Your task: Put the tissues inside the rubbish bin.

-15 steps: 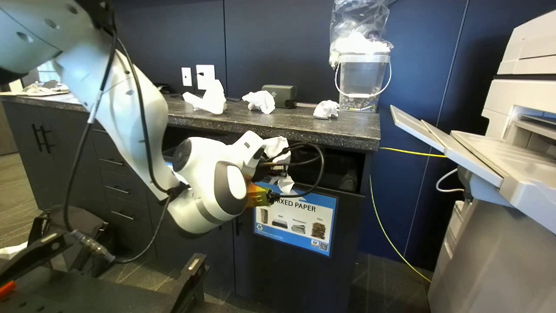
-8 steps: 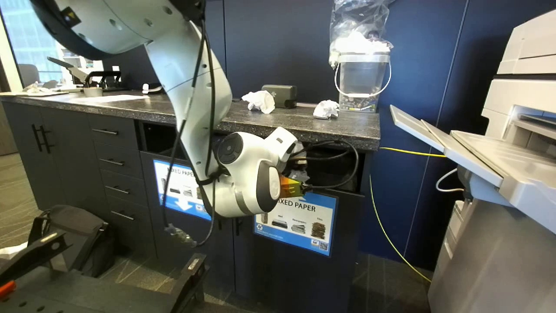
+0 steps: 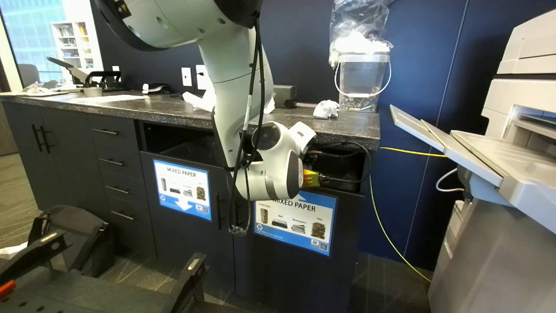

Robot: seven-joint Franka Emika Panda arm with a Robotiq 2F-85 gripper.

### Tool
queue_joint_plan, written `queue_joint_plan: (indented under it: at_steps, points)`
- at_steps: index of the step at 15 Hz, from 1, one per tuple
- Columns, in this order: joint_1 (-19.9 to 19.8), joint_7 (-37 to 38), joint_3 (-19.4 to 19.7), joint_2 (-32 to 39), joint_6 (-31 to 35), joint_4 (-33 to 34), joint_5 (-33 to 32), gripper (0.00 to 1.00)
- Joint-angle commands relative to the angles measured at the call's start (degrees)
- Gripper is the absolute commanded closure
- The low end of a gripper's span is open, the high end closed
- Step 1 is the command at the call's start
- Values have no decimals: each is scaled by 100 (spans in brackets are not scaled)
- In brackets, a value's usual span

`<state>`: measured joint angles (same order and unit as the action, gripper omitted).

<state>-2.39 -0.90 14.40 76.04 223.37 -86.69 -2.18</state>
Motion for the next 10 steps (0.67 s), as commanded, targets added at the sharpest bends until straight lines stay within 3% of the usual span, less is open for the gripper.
queue_joint_plan:
  at_steps: [1, 7, 8, 10]
  points:
    - [-520, -61, -435, 101, -353, 697, -592, 88]
    - [-750, -15, -709, 121, -341, 743, -937, 90]
    - [-768, 2, -740, 143, -351, 773, -944, 64]
    - [-746, -19, -748, 98, -340, 697, -872, 63]
